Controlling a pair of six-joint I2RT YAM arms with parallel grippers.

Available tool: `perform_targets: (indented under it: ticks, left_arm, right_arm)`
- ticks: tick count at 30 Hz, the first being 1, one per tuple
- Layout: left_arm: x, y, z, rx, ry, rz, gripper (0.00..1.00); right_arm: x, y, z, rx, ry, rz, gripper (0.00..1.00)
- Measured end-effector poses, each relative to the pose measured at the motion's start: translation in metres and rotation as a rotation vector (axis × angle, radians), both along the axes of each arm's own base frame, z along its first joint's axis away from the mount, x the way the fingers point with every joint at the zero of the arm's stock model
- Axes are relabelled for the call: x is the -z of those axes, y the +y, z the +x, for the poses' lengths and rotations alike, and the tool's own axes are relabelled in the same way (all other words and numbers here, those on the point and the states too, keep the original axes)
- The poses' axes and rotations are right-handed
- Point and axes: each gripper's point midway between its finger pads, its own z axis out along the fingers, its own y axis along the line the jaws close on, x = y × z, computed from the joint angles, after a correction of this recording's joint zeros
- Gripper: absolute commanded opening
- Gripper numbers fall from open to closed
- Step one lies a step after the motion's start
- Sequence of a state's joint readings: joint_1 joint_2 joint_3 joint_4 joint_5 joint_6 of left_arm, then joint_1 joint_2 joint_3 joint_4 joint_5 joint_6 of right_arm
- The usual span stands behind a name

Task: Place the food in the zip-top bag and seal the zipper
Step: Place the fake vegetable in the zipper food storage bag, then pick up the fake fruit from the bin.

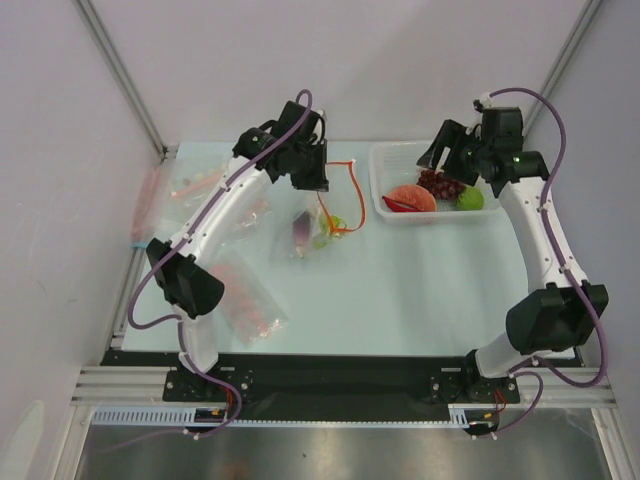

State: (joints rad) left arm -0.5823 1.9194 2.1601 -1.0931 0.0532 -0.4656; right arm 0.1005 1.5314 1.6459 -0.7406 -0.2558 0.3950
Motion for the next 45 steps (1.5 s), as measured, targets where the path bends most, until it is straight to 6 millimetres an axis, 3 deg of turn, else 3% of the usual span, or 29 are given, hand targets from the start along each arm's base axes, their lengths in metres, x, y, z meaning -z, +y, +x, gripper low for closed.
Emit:
perform_targets:
  ticks: [2,6,11,17,21,26,37,45]
  left_arm:
    - [0.005,0.002,-0.001,0.001,-0.002,0.009,0.01]
    - [0.020,0.004,-0.003,0.011,0.013,0.027,0.00]
    - [0.023,0.000,0.000,0.022,0.000,0.017,0.00]
    - [0.016,-0.007,0.006,0.047,-0.036,-0.011,0.00]
    - [0.014,-0.010,0.007,0.060,-0.045,-0.023,0.00]
    - [0.014,-0.012,0.008,0.066,-0.049,-0.032,0.00]
    - [0.027,-0.015,0.012,0.068,-0.026,-0.020,0.00]
    - [0.028,-0.017,0.011,0.075,-0.018,-0.026,0.00]
  right_arm:
    - [0.007,-0.014,0.016,0.015,-0.007,-0.006,0.78]
    - [0.042,-0.029,0.047,0.004,0.057,-0.040,0.80]
    - [0.099,-0.032,0.060,-0.077,0.162,-0.104,0.84]
    - [0.130,-0.033,0.075,-0.150,0.190,-0.157,0.86]
    - [0.147,-0.035,0.094,-0.185,0.191,-0.190,0.79]
    - [0.176,-0.037,0.116,-0.201,0.215,-0.203,0.81]
    - [0.230,-0.036,0.131,-0.200,0.296,-0.226,0.83]
    - [0.249,-0.007,0.124,-0.248,0.320,-0.296,0.81]
